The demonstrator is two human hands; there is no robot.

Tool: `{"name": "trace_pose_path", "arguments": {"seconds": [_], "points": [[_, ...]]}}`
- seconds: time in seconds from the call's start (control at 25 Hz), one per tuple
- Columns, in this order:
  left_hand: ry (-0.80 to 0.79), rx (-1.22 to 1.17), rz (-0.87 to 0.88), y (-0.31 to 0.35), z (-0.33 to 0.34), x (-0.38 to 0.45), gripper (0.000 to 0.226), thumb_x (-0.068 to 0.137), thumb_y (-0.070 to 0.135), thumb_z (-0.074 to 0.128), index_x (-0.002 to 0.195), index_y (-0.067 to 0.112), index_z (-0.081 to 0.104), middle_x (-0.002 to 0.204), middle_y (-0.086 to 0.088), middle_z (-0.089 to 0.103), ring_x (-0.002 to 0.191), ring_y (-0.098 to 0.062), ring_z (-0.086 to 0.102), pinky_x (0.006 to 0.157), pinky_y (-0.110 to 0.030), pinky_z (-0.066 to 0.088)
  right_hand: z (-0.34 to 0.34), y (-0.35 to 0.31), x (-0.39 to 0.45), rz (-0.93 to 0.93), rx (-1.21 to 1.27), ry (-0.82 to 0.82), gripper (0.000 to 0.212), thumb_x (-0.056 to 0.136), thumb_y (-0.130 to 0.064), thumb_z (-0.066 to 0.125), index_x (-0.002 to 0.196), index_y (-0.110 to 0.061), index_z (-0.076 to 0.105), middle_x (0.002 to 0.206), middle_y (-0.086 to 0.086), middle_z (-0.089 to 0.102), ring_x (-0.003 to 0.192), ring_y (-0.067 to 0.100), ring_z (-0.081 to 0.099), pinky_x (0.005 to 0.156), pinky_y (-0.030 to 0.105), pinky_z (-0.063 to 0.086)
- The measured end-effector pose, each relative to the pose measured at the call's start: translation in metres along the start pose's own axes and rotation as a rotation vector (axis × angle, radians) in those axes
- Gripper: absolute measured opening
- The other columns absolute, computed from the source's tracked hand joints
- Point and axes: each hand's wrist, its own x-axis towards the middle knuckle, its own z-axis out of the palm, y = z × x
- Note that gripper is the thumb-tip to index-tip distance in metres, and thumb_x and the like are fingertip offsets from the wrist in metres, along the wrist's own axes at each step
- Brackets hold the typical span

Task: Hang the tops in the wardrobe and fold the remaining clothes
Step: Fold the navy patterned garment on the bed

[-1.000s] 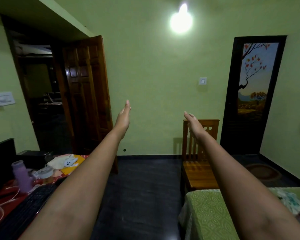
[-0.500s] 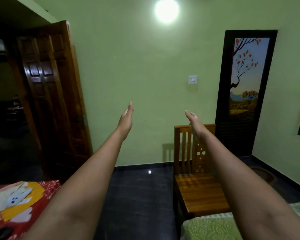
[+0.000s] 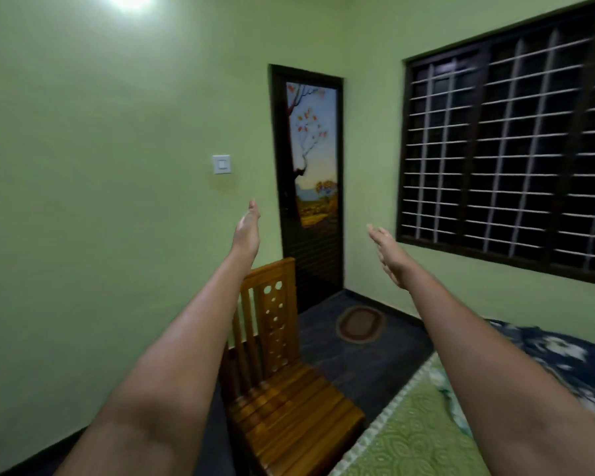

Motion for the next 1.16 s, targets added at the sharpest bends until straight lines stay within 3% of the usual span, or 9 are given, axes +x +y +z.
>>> {"name": "trace_pose_path", "arguments": {"seconds": [0.16, 0.28, 0.6, 0.72, 1.0, 1.08, 1.16], "points": [[-0.330, -0.128, -0.021, -0.013, 0.087, 0.067, 0.064, 0.099, 0.053, 0.025, 0.150, 0.014, 0.025, 0.155, -0.003, 0.029, 0.143, -0.023, 0.024, 0.117, -0.040, 0.020, -0.077, 0.003, 0.005, -0.004, 0.000, 0.325, 0.077, 0.093, -0.055, 0.047, 0.152, -0.020, 0.012, 0.158, 0.001, 0.019, 0.145, 0.020, 0.017, 0.115, 0.037, 0.014], [-0.473, -0.119, 0.010, -0.014, 0.140, 0.091, 0.072, 0.094, 0.065, 0.025, 0.149, 0.019, 0.029, 0.153, -0.002, 0.032, 0.142, -0.025, 0.027, 0.117, -0.046, 0.020, -0.120, 0.000, -0.018, 0.020, -0.031, 0.505, 0.079, 0.091, -0.059, 0.046, 0.152, -0.023, 0.011, 0.159, 0.001, 0.017, 0.146, 0.023, 0.016, 0.116, 0.041, 0.015], [-0.897, -0.249, -0.033, 0.003, 0.246, 0.060, 0.068, 0.099, 0.056, 0.022, 0.150, 0.012, 0.023, 0.157, -0.005, 0.024, 0.145, -0.025, 0.021, 0.118, -0.042, 0.020, -0.179, -0.010, -0.110, 0.022, -0.178, 0.882, 0.082, 0.088, -0.064, 0.046, 0.151, -0.020, 0.019, 0.157, 0.002, 0.023, 0.143, 0.021, 0.023, 0.118, 0.043, 0.018], [-0.977, -0.257, -0.058, -0.004, 0.277, 0.037, 0.067, 0.099, 0.055, 0.022, 0.151, 0.013, 0.020, 0.157, -0.003, 0.024, 0.145, -0.025, 0.021, 0.118, -0.043, 0.020, -0.195, -0.006, -0.141, 0.082, -0.207, 0.957, 0.090, 0.078, -0.073, 0.048, 0.149, -0.023, 0.022, 0.156, 0.002, 0.023, 0.142, 0.023, 0.024, 0.118, 0.045, 0.018], [-0.995, -0.093, -0.077, -0.062, 0.363, 0.005, 0.071, 0.094, 0.065, 0.020, 0.149, 0.021, 0.028, 0.155, 0.000, 0.030, 0.142, -0.026, 0.027, 0.116, -0.049, 0.023, -0.271, 0.055, -0.156, 0.261, -0.164, 0.950, 0.075, 0.090, -0.063, 0.045, 0.150, -0.028, 0.017, 0.158, 0.005, 0.016, 0.143, 0.032, 0.020, 0.115, 0.050, 0.020], [-0.966, -0.035, -0.138, -0.088, 0.393, 0.001, 0.072, 0.094, 0.065, 0.020, 0.149, 0.020, 0.027, 0.155, -0.002, 0.029, 0.142, -0.026, 0.027, 0.116, -0.049, 0.024, -0.294, 0.080, -0.143, 0.335, -0.191, 0.906, 0.073, 0.093, -0.058, 0.045, 0.150, -0.022, 0.018, 0.156, 0.008, 0.021, 0.140, 0.033, 0.027, 0.111, 0.049, 0.025], [-0.938, 0.020, -0.205, -0.116, 0.423, -0.004, 0.073, 0.094, 0.066, 0.021, 0.151, 0.020, 0.023, 0.156, -0.003, 0.027, 0.142, -0.028, 0.027, 0.115, -0.049, 0.026, -0.317, 0.109, -0.128, 0.431, -0.267, 0.882, 0.066, 0.095, -0.045, 0.051, 0.147, -0.012, 0.026, 0.144, 0.014, 0.039, 0.121, 0.030, 0.050, 0.097, 0.043, 0.042]]}}
